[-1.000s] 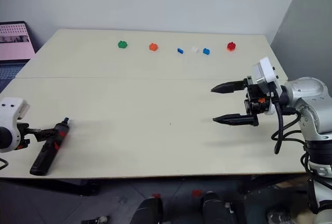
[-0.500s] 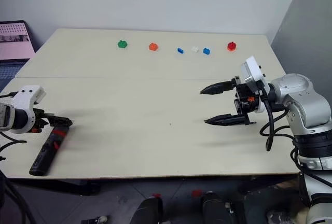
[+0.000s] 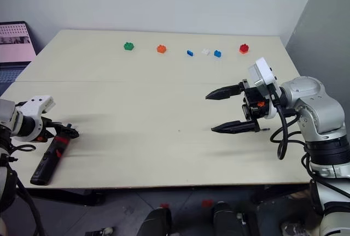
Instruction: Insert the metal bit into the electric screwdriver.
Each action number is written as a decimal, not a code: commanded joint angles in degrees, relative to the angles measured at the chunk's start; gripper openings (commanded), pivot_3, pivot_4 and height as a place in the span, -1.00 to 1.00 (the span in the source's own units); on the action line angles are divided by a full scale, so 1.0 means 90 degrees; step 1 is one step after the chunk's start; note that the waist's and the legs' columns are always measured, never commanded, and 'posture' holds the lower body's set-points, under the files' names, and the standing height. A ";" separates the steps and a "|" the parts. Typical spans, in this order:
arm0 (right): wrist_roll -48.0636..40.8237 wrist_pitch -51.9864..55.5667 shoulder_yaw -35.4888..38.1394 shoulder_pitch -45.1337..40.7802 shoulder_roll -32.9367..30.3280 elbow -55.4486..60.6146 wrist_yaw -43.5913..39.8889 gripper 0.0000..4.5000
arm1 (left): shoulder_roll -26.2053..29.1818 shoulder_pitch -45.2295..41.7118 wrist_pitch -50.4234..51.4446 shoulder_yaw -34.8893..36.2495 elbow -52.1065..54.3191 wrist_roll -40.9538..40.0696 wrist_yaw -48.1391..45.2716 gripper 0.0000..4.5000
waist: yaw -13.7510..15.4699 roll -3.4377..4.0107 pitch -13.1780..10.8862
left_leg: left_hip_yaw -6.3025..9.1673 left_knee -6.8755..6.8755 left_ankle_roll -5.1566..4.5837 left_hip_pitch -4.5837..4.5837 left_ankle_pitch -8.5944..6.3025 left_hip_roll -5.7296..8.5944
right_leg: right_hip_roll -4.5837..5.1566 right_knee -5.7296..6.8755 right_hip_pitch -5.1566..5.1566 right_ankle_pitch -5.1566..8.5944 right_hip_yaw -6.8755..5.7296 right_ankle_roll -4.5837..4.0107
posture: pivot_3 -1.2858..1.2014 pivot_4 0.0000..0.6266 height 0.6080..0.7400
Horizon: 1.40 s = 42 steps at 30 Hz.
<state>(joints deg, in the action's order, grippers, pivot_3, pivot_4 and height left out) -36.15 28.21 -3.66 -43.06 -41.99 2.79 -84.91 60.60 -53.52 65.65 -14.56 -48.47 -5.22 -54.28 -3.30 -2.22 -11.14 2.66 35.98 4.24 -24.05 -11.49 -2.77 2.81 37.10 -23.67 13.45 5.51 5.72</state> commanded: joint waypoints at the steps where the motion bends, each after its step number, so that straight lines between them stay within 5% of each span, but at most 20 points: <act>1: -0.0117 0.0041 0.0064 -0.0101 -0.0035 0.0264 -0.0117 0.97 | 0.0004 -0.0169 -0.0205 -0.0017 -0.0177 0.0264 -0.0034 1.00 | 0.0001 0.0000 0.0000 | 0.0002 0.0000 0.0000 -0.0001 0.0000 0.0000 | 0.0000 0.0000 0.0000 0.0000 -0.0001 0.0001 | 0.03 -0.52 1.00; 9: -0.0120 0.0083 0.0064 -0.0036 -0.0063 0.0352 -0.0115 0.97 | -0.0112 -0.0275 -0.0379 0.0080 -0.0516 0.0465 -0.0010 1.00 | 0.0000 0.0000 0.0000 | 0.0005 0.0000 0.0000 -0.0003 0.0000 0.0000 | -0.0001 0.0001 0.0000 0.0000 -0.0003 0.0003 | 0.03 -0.52 1.00; 21: -0.0092 0.0098 0.0057 0.0035 -0.0064 0.0438 -0.0078 1.00 | -0.0297 -0.0480 -0.0725 0.0210 -0.0985 0.0616 0.0152 -0.25 | 0.0001 0.0000 0.0000 | 0.0009 0.0002 -0.0001 -0.0002 0.0000 0.0000 | -0.0002 0.0004 0.0002 0.0000 -0.0006 0.0005 | 0.03 -0.52 1.00; 34: -0.0084 0.0144 0.0065 0.0087 -0.0117 0.0518 -0.0061 1.00 | -0.0417 -0.0485 -0.1019 0.0209 -0.1037 0.0812 -0.0089 -0.26 | 0.0005 0.0000 0.0000 | 0.0019 0.0003 -0.0003 0.0003 0.0004 0.0000 | -0.0008 0.0016 0.0005 0.0000 -0.0009 0.0005 | 0.03 -0.52 1.00; 36: -0.0080 0.0153 0.0061 0.0091 -0.0129 0.0522 -0.0065 1.00 | -0.0434 -0.0489 -0.0937 0.0287 -0.1025 0.0765 -0.0122 0.05 | 0.0007 0.0000 0.0000 | 0.0020 0.0003 -0.0003 0.0003 0.0004 0.0000 | -0.0008 0.0015 0.0006 0.0000 -0.0009 0.0005 | 0.03 -0.52 1.00; 42: -0.0097 0.0173 0.0038 0.0049 -0.0119 0.0529 -0.0092 1.00 | -0.0461 -0.0657 -0.0807 0.0492 -0.1232 0.0735 0.0102 0.51 | 0.0005 0.0000 0.0000 | 0.0022 0.0003 -0.0003 0.0004 0.0005 0.0000 | -0.0008 0.0015 0.0007 0.0000 -0.0010 0.0005 | 0.03 -0.52 1.00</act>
<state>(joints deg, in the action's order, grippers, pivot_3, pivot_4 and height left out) -36.53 29.59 -3.67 -42.02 -42.32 6.01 -84.90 56.10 -57.70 57.85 -11.60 -59.08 1.21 -54.15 -3.25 -2.22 -11.14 2.87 36.00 4.21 -24.02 -11.45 -2.77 2.73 37.24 -23.61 13.45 5.41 5.77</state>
